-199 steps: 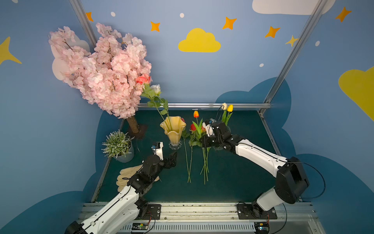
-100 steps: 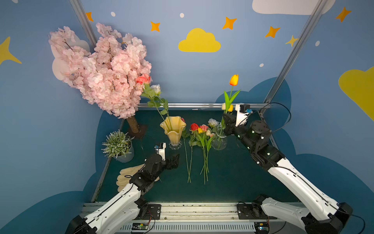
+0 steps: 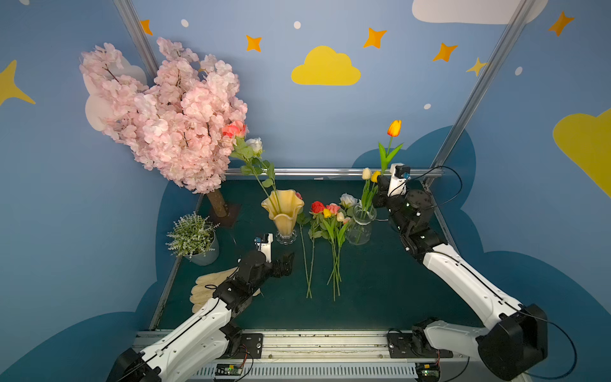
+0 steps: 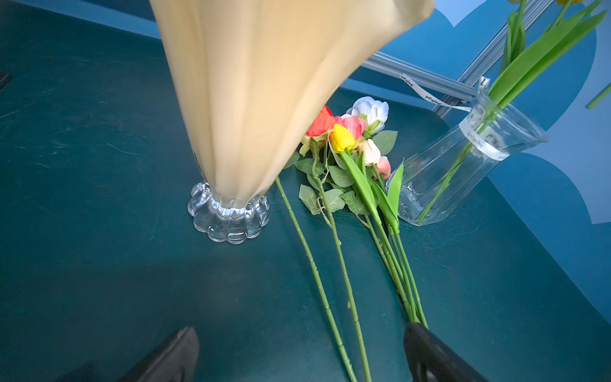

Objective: Arrange the flowers in different vases according to their variety
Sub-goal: Pick up the flower at the center of the board, then insert the flower into the vase.

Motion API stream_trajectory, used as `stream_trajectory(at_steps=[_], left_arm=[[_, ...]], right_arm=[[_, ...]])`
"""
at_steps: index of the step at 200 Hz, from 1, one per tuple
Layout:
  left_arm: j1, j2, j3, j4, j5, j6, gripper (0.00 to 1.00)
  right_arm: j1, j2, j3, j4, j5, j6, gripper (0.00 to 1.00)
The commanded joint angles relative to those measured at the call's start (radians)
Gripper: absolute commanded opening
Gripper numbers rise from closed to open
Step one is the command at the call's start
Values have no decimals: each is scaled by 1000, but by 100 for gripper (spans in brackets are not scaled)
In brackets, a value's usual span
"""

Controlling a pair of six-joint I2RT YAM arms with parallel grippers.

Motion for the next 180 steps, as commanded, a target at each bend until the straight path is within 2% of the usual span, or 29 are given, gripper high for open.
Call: stream_trajectory(at_steps=[1, 54, 89, 112, 128, 141, 180], left_arm=[[1, 9, 27, 31, 18, 22, 100], [-1, 28, 31, 42, 27, 25, 100], [0, 47, 40, 43, 41, 28, 100], [-2, 64, 46, 43, 49, 32, 100], [-1, 77, 52, 44, 54, 33, 100], [-2, 87, 56, 44, 59, 35, 100], [-5, 143, 82, 43, 89, 42, 100]], right_arm=[[-9, 35, 7, 113, -11, -28, 0], [-9, 136, -24, 185, -4, 17, 0], [-8, 167, -99, 268, -30, 45, 0], [-7, 160, -145, 305, -64, 44, 13], [-6, 132, -168, 299, -92, 59, 30], [-4, 86, -175, 257, -128, 79, 35], [6, -103, -112, -131, -177, 186, 46]])
